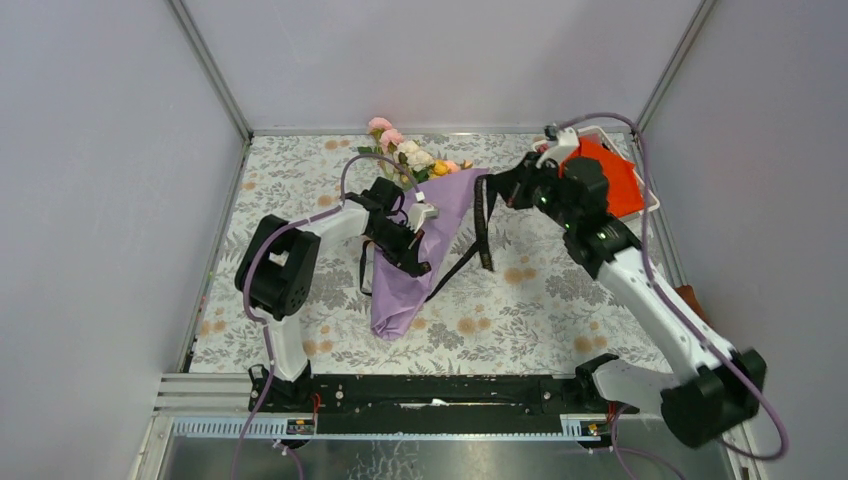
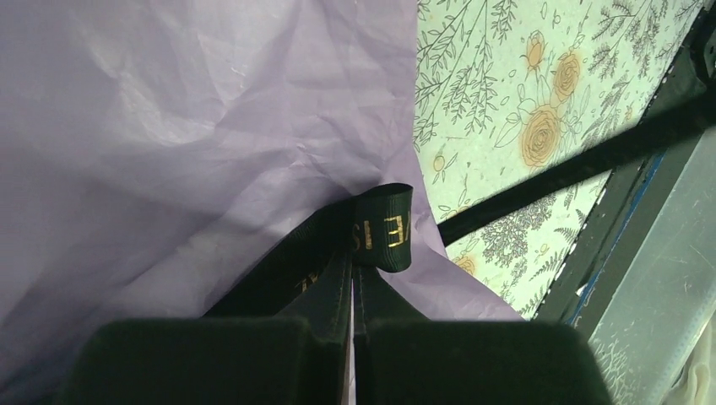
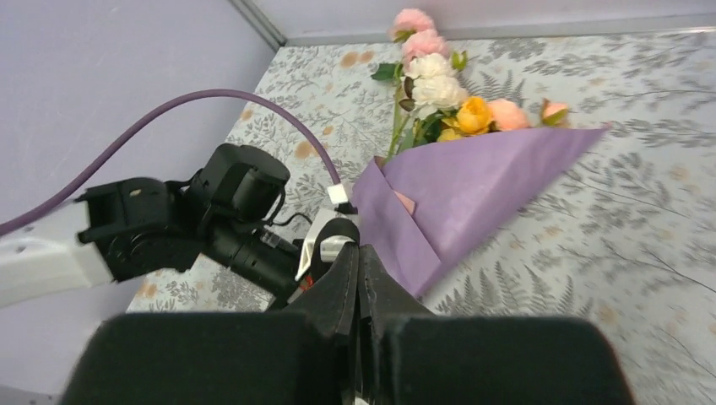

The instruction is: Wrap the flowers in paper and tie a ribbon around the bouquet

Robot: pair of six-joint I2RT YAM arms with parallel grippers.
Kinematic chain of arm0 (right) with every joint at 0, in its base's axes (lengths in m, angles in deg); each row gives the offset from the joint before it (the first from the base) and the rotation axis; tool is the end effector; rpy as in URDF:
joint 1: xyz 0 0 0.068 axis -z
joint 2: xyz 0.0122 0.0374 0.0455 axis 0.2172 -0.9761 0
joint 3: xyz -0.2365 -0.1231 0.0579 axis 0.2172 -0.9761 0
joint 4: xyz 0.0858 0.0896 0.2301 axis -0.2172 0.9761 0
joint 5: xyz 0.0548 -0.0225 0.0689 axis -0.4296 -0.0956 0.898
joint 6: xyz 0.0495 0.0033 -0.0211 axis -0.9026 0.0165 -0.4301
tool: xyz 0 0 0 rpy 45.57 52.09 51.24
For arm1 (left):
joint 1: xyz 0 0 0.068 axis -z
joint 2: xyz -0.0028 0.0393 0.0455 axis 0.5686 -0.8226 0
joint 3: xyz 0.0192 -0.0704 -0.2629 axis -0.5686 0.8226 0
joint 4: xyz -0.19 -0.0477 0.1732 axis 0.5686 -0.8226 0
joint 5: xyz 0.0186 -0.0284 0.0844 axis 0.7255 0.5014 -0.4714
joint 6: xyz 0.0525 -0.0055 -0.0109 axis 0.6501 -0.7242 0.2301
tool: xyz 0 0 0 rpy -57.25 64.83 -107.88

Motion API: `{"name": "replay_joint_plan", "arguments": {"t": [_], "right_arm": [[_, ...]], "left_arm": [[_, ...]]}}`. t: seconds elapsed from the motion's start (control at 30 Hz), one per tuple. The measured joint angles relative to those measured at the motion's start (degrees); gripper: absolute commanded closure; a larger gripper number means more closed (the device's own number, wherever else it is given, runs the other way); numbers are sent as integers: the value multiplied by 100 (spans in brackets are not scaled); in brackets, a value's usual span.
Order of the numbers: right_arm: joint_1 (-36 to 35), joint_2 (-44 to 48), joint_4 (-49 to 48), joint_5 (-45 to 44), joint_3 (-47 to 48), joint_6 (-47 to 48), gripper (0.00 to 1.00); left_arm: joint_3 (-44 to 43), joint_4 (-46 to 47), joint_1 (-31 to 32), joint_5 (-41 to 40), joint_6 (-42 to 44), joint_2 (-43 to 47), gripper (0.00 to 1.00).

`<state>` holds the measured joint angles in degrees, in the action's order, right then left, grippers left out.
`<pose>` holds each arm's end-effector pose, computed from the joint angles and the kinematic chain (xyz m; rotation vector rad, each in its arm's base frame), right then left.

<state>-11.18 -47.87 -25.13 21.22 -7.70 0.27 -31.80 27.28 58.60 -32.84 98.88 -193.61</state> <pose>0.2240 0.1045 0.3801 -0.1359 1.6939 0.7438 0.3228 -0.1695 0.1602 1.0778 2.4823 -1.0632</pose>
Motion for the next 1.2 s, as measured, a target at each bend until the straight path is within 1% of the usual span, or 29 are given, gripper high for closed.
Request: {"name": "replay_joint_plan", "arguments": {"t": [0.1, 0.2, 0.33, 0.47, 0.6, 0.73, 0.77, 0.87, 0.97, 1.03, 1.13, 1.2], "right_arm": [[0, -1043, -474, 345, 367, -149, 100], [0, -1958, -726, 629, 686, -291, 100], [-35, -3340, -911, 1119, 1482, -503, 100], [-238, -4516, -927, 1377, 2398, -590, 100], [-599, -5477, -911, 1587, 3121, -643, 100], [-887, -6168, -922, 2050, 3322, -743, 100], [-929, -6286, -925, 2175, 3324, -772, 96], [-992, -6568, -850, 2503, 3296, -802, 78], [-946, -6575, -697, 2677, 3235, -678, 65], [-905, -6553, -741, 2726, 3189, -658, 61], [-726, -6282, -807, 2828, 2723, -621, 56], [-581, -6098, -809, 2863, 2457, -599, 53]], "left_arm": [[42, 4, 0, 17, 0, 96, 100], [127, 4, 0, 20, 2, 348, 100], [238, 17, 0, 44, 61, 734, 100], [369, 2, 0, 46, 229, 927, 100], [422, -192, 0, 142, 612, 997, 100], [437, -586, 7, 367, 1147, 1427, 100], [437, -662, 7, 466, 1276, 1646, 100], [367, -728, 7, 664, 1412, 2118, 100], [90, -699, 9, 765, 1401, 2240, 100], [-107, -636, 9, 780, 1325, 2168, 100], [-304, -400, -26, 789, 1086, 1919, 100], [-367, -81, -118, 778, 767, 1690, 100]]}}
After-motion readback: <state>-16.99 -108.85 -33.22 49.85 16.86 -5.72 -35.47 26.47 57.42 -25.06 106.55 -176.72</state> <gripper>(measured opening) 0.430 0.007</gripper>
